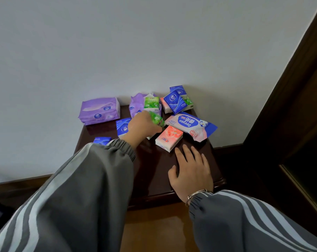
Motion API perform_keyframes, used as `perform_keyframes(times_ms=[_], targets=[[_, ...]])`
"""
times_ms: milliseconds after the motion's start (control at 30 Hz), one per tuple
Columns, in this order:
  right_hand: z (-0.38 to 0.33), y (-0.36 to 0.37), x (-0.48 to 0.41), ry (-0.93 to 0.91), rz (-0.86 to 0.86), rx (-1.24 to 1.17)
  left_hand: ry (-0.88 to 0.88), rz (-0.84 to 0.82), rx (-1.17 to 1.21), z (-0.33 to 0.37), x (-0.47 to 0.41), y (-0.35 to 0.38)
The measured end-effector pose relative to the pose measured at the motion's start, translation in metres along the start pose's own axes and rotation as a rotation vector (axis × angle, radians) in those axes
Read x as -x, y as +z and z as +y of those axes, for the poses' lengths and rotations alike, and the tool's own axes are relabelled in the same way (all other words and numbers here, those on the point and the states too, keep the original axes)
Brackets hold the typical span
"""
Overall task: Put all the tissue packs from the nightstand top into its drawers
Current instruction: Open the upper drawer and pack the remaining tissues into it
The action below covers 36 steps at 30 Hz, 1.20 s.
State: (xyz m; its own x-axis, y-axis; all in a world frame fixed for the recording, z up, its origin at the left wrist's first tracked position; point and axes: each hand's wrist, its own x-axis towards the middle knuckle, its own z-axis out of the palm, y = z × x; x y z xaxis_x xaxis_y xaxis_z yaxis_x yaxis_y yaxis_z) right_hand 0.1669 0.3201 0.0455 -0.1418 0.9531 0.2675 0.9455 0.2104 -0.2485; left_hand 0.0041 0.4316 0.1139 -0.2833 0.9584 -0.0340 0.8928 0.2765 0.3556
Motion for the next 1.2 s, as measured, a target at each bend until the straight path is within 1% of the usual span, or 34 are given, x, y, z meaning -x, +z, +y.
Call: perform_keyframes(times_ms=[100,167,200,267,333,400,467,500,600,667,767,800,867,933,967,1033,1133,1200], targets=[[0.000,0.000,0.000,-0.010,0.006,-0.011,0.001,0.234,0.182,-0.023,0.034,-0.027],[0.000,0.000,0.000,-0.011,0.003,-0.018,0.005,0.363,0.272,-0.053,0.065,-0.050],[0.000,0.000,0.000,-0.010,-0.004,-0.015,-0.036,0.425,0.291,-0.073,0.080,-0.060],[0.000,0.000,0.001,-0.011,-0.004,-0.014,-0.231,0.507,0.274,-0.114,0.111,-0.076],[-0.002,-0.001,0.002,-0.006,-0.005,-0.009,-0.465,0.504,0.189,-0.150,0.135,-0.080],[-0.003,-0.003,0.003,0.003,-0.017,0.004,-0.567,0.413,0.124,-0.168,0.152,-0.071],[-0.004,-0.004,0.003,0.002,-0.033,0.024,-0.591,0.316,0.120,-0.169,0.161,-0.056],[-0.004,-0.004,0.002,-0.001,-0.044,0.032,-0.601,0.299,0.133,-0.167,0.163,-0.049],[-0.004,-0.004,0.001,-0.003,-0.062,0.065,-0.632,0.329,0.181,-0.162,0.162,-0.040],[-0.004,-0.004,0.004,-0.018,0.009,0.036,-0.649,0.346,0.200,-0.164,0.159,-0.039],[-0.013,-0.005,0.011,-0.104,0.204,-0.057,-0.651,0.361,0.223,-0.168,0.156,-0.034],[-0.022,-0.005,0.010,-0.141,0.242,-0.090,-0.646,0.366,0.224,-0.169,0.155,-0.032],[-0.051,-0.006,-0.001,-0.220,0.258,-0.173,-0.640,0.367,0.227,-0.171,0.153,-0.029],[-0.087,-0.006,-0.026,-0.303,0.238,-0.219,-0.635,0.377,0.227,-0.173,0.152,-0.026],[-0.105,-0.006,-0.043,-0.336,0.216,-0.194,-0.631,0.386,0.224,-0.174,0.151,-0.025],[-0.136,-0.002,-0.080,-0.349,0.089,-0.106,-0.623,0.404,0.220,-0.176,0.151,-0.023],[-0.166,0.007,-0.129,-0.245,-0.150,-0.036,-0.604,0.425,0.214,-0.177,0.151,-0.021],[-0.177,0.015,-0.146,-0.185,-0.241,0.053,-0.601,0.442,0.213,-0.177,0.151,-0.019]])
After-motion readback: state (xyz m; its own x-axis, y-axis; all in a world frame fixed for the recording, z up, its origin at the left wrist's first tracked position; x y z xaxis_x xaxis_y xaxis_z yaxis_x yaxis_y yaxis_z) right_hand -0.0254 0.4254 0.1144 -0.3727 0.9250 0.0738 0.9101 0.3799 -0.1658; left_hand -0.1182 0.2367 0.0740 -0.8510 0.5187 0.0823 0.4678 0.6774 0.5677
